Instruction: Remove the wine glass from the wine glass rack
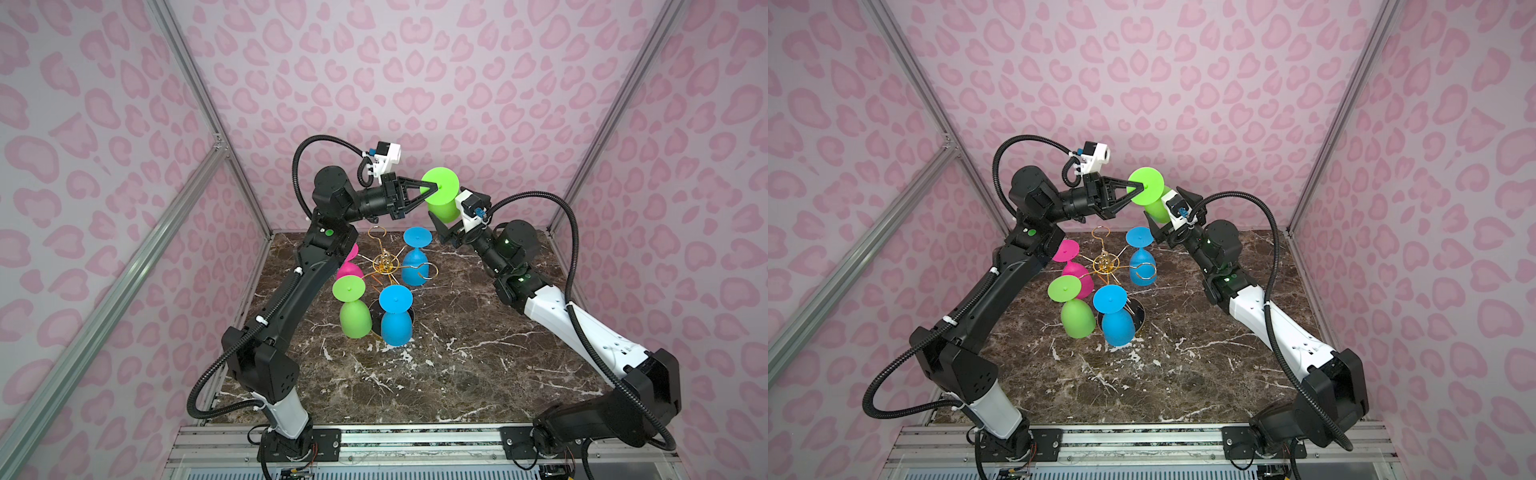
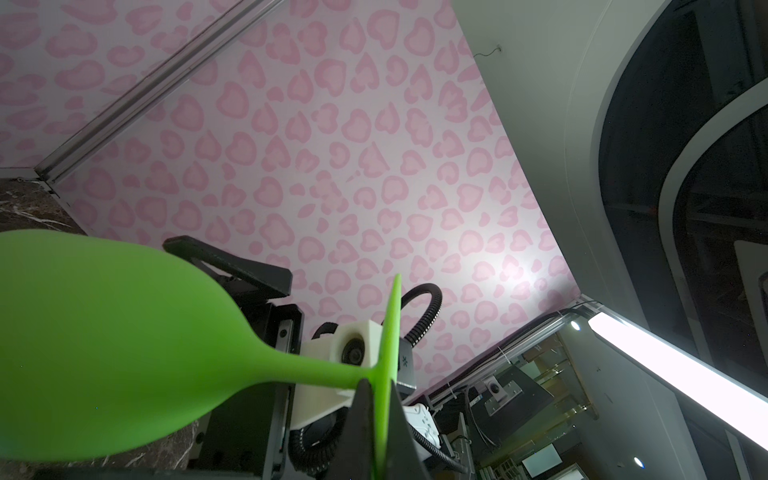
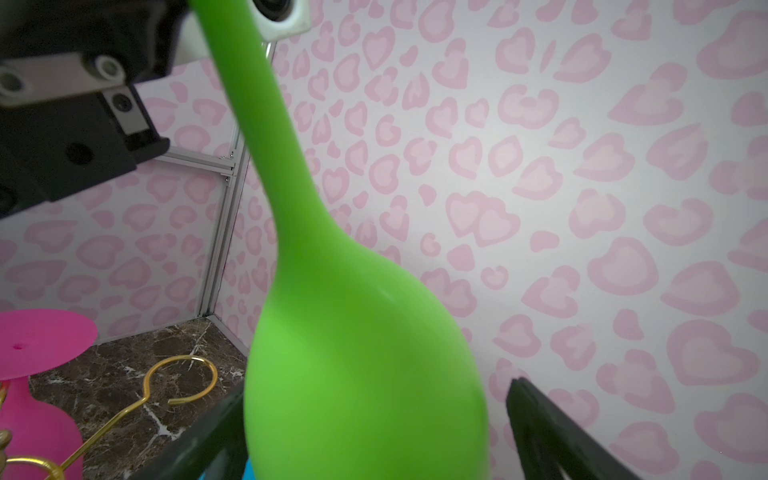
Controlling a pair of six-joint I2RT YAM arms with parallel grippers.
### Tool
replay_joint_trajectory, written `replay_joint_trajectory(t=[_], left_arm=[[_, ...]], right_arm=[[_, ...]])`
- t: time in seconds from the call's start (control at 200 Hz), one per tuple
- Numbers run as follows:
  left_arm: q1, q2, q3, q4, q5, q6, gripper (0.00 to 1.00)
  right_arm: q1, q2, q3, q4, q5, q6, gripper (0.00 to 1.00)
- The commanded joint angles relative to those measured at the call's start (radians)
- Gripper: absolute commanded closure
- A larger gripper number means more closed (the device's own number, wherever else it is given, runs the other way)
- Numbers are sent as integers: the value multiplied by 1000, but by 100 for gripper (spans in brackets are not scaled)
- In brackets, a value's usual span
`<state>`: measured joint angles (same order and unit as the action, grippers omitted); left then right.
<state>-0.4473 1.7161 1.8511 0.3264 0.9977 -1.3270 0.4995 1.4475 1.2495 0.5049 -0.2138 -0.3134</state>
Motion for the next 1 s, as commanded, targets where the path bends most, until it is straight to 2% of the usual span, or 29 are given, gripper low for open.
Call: replay_joint_trajectory(t=[0.0, 0.385, 0.665, 0.82, 0.935, 0.995], left_arm=[[-1, -13, -4, 61, 2, -12, 96], [-1, -1, -6, 96, 4, -55, 96], [5, 14, -12, 149, 4, -105, 96], [10, 14, -13, 155, 1, -112, 86], [10, 13, -13, 153, -4, -108, 74], [12, 11, -13, 155, -6, -106, 64]], right_arm=[[-3, 15, 12, 58, -16, 22, 7], [-7, 36, 19, 56, -58, 38, 22], [-7, 12, 7, 37, -66, 47, 26], [-6, -18, 4, -18, -72, 47, 26], [-6, -39, 2, -64, -70, 44, 28], [-8, -47, 4, -89, -70, 43, 29]])
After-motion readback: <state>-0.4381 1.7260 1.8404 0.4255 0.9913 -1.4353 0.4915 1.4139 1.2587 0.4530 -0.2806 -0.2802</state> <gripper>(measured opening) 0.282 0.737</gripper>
